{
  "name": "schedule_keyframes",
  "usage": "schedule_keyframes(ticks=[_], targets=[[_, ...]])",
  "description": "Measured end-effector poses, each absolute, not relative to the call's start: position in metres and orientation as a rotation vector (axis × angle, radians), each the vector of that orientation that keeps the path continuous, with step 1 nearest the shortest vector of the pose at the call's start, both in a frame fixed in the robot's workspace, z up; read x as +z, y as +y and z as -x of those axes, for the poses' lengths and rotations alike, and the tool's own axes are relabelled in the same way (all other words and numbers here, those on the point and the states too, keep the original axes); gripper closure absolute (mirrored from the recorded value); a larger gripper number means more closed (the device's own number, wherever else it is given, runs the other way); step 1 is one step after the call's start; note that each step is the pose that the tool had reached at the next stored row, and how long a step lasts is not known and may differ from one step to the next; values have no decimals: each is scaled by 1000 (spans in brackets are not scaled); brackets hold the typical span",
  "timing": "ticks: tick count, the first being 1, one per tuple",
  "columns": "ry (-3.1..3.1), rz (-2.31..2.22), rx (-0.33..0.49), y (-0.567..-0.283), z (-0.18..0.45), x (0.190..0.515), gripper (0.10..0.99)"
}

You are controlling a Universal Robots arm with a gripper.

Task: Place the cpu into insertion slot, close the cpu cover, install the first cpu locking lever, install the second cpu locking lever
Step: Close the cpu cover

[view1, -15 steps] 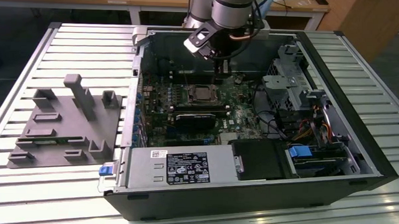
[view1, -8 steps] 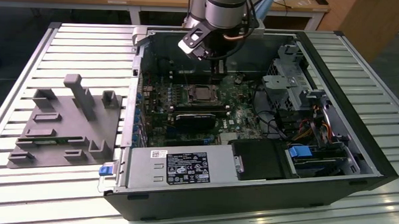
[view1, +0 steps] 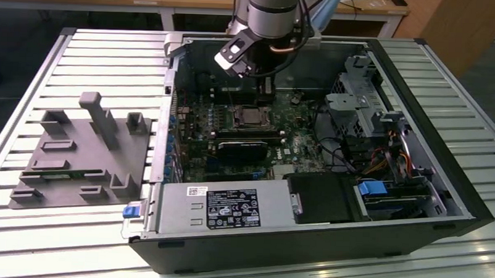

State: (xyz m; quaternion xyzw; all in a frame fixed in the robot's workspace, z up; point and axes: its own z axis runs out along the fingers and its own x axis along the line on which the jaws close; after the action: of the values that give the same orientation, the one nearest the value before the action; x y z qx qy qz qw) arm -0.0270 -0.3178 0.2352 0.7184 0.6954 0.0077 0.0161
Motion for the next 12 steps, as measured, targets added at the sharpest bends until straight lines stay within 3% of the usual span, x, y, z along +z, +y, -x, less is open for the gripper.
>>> schedule_keyframes(ticks=[12], targets=[[2164,-2233,24,-319,42,231,984]])
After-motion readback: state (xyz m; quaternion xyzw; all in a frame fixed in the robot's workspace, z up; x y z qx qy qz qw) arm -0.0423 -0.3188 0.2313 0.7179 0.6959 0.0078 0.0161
